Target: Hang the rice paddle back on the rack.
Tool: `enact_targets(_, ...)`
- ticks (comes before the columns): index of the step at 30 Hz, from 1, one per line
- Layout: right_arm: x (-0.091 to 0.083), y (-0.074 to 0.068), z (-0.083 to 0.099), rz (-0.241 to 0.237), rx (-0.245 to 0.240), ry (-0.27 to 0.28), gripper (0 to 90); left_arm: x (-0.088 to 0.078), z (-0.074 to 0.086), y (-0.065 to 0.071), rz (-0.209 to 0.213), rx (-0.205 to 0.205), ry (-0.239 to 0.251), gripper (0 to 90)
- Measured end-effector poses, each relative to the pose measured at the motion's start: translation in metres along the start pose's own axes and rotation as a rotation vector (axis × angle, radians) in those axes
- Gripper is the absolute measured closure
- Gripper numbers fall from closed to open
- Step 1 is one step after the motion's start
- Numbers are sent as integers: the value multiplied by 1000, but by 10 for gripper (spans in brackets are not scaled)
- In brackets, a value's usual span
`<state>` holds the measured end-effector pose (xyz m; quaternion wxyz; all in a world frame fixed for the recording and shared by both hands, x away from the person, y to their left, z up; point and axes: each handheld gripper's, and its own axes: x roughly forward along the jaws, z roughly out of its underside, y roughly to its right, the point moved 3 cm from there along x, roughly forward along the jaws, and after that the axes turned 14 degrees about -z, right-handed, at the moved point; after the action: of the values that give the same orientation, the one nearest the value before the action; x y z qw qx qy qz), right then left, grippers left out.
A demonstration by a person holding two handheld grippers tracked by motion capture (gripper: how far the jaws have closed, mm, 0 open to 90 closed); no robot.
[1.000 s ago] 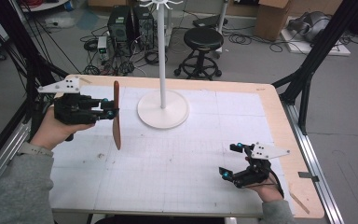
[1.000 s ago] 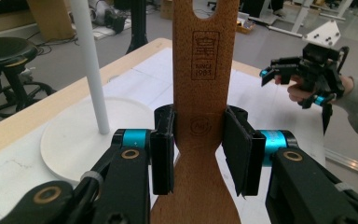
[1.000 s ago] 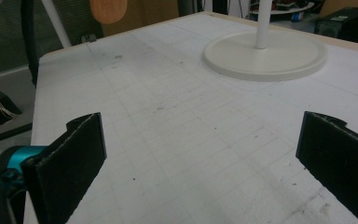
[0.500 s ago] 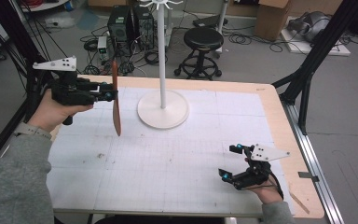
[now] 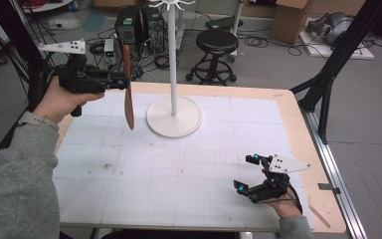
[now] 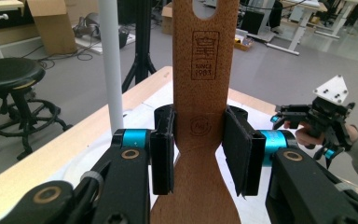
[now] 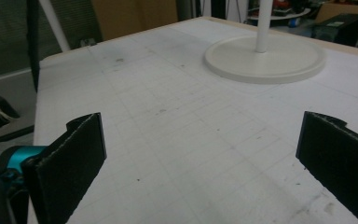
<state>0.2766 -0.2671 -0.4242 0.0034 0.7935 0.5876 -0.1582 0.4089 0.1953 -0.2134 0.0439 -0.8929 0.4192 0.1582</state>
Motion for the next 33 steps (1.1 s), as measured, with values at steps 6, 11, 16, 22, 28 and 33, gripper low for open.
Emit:
enact_targets(6,-4,0,2,32,5,22,0,3,-19,-5,-13,3,11,650)
enact_targets(11,-6,0,1,37,1,37,0,5,-32,-10,-29,10,12,650)
enact_targets(16,-7,1,1,36,7,41,0,10,-40,-18,-42,-6,7,650)
enact_targets(22,-8,2,0,37,11,48,0,16,-48,-21,-53,-3,-4,650)
enact_targets(28,-7,3,1,32,20,45,0,24,-62,-25,-56,5,-20,650)
enact_targets(33,-7,3,0,33,18,49,0,34,-68,-27,-65,-1,-25,650)
